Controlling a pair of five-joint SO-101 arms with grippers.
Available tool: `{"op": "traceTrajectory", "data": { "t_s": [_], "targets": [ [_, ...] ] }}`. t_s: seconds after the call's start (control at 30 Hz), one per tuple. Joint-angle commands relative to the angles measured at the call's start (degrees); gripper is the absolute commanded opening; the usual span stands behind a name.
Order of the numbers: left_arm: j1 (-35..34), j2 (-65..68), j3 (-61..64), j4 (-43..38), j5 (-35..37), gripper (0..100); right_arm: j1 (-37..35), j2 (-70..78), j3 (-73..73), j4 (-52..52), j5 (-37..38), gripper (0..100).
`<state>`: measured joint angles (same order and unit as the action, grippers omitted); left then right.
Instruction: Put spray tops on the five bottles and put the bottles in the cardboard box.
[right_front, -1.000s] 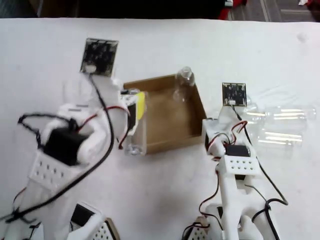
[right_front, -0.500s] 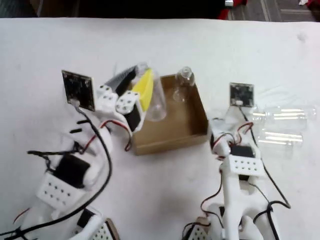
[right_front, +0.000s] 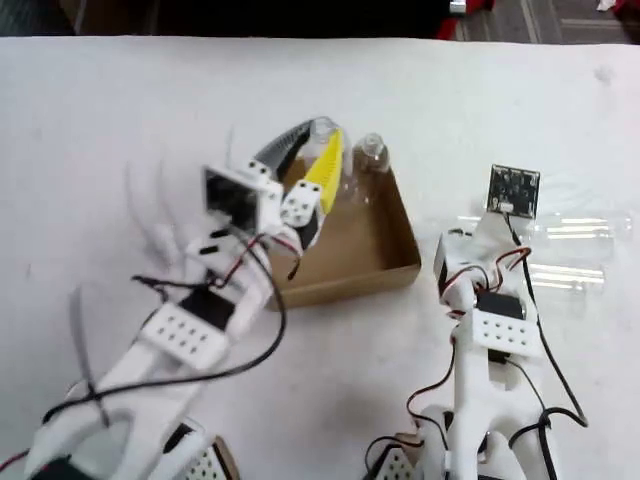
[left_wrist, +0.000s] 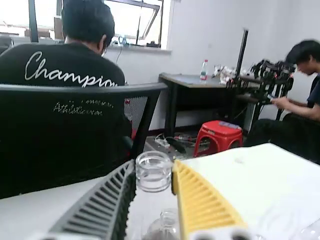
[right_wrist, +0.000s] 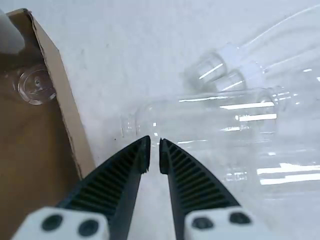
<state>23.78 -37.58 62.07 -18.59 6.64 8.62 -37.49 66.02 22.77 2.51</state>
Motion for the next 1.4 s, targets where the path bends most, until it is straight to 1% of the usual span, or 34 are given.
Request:
{"op": "traceTrajectory", "data": {
  "t_s": [0.0, 0.1, 0.2, 0.37, 0.6, 0.83, 0.93, 1.03, 1.37],
  "targets": [
    [-0.92, 10.77, -4.66, -7.74, -4.57, 2, 0.57, -0.48, -2.73, -1.27, 0.26, 1.7],
    [-1.01, 16.84, -5.01, -13.27, -5.1, 2, 1.19, -0.4, -2.81, -1.36, 0.26, 1.7],
    [-2.33, 22.64, -6.86, -16.0, -5.01, 2, 1.19, -0.13, -2.81, -1.98, 0.26, 1.7],
    [-4.18, 30.55, -12.04, -16.18, -4.75, 2, 1.19, 0.04, -2.64, -3.3, 0.26, 1.7],
    [-4.18, 33.71, -13.27, -16.53, -4.75, 2, 1.1, 0.04, -2.64, -3.3, 0.26, 1.7],
    [-4.26, 41.1, -13.63, -25.76, -4.92, 2, 0.92, 0.04, -2.64, -3.3, 0.26, 1.7],
    [-4.35, 45.05, -15.47, -28.48, -4.92, 2, 0.92, 0.04, -2.64, -3.3, 0.26, 1.7],
    [-4.44, 47.43, -16.7, -29.19, -4.75, 2, 0.92, 0.04, -2.64, -3.3, 0.26, 1.7],
    [-4.53, 48.22, -16.7, -29.19, -4.75, 2, 0.84, 0.04, -2.64, -3.3, 0.44, 1.7]
  ]
}}
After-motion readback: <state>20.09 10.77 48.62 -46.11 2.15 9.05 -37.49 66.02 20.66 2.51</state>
